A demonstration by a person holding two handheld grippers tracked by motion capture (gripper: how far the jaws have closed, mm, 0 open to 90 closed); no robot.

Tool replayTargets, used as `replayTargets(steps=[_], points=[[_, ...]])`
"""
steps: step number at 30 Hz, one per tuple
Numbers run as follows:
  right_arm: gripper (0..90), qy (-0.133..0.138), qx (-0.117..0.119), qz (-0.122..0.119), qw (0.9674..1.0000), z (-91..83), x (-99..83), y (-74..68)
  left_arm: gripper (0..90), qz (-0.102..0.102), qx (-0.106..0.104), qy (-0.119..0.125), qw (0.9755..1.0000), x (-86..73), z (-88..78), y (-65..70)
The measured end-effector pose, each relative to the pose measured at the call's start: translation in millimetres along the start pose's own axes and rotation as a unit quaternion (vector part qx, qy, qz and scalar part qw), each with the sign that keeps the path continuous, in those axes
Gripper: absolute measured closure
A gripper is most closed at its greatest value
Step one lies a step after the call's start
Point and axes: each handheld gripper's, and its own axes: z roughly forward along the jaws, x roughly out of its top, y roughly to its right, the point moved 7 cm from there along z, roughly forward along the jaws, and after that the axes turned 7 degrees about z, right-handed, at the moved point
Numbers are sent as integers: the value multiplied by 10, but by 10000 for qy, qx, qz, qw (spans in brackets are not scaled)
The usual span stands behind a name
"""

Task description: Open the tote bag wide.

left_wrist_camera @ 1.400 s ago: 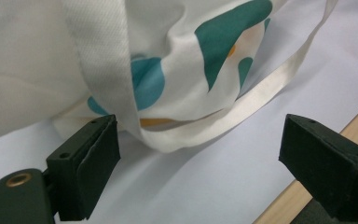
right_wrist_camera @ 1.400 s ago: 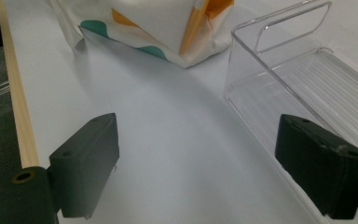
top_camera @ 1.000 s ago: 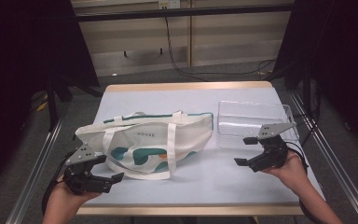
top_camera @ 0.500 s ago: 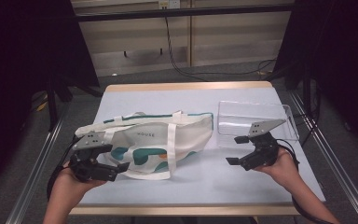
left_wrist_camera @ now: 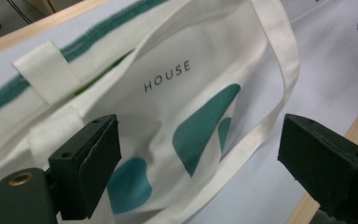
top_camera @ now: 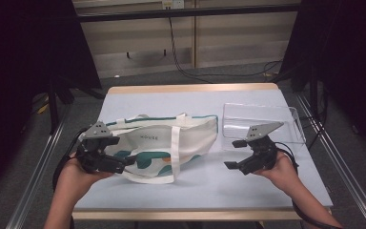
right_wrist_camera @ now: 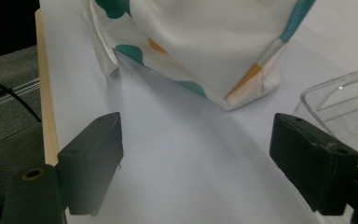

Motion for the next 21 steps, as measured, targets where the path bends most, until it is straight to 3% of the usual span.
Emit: replayTargets(steps=[8, 21], points=[[179, 3, 116, -71, 9999, 70, 80, -79, 138, -27, 59, 11, 10000, 97, 23, -102], [188, 30, 188, -228, 9996, 151, 226, -141, 144, -56, -28, 14, 10000, 295, 87, -243]])
